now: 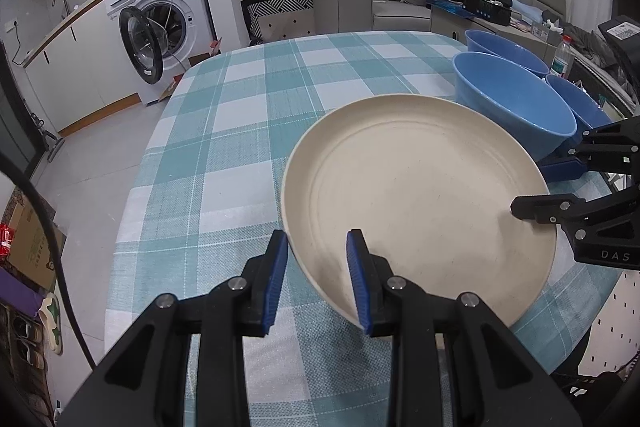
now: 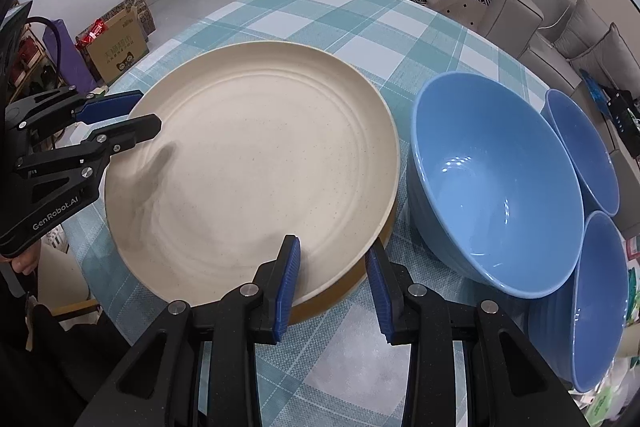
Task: Organize plates and bowls
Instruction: 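Carry the held beige plates with both tools toward the blue bowls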
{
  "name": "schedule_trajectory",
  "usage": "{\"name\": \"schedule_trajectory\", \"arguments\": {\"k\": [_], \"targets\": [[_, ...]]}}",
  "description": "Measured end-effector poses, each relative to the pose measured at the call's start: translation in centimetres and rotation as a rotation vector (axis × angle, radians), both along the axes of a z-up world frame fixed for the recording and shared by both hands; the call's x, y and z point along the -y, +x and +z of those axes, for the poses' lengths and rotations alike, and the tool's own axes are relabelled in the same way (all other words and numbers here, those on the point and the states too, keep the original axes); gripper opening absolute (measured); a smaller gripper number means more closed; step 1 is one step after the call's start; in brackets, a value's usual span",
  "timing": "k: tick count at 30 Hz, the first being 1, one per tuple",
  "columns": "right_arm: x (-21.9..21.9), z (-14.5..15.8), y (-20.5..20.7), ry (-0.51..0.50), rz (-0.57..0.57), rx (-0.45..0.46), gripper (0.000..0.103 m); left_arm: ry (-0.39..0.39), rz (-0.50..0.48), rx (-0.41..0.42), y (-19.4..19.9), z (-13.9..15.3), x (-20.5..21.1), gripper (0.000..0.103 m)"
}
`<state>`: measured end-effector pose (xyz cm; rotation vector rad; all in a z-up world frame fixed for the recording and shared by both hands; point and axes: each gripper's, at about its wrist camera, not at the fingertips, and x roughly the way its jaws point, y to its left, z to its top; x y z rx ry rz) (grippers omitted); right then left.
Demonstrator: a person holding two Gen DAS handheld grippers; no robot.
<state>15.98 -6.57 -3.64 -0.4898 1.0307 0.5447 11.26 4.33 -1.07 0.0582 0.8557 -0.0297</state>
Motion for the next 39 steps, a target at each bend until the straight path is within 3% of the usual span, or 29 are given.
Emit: {"name": "schedule_trajectory", "arguments": {"k": [39], "targets": [[0.4,-1.8,0.7,-0.049,-0.003,-0.016,0.034,0.041,-0.034,-0.049,0.0,-1.8,1.6,0.029]]}}
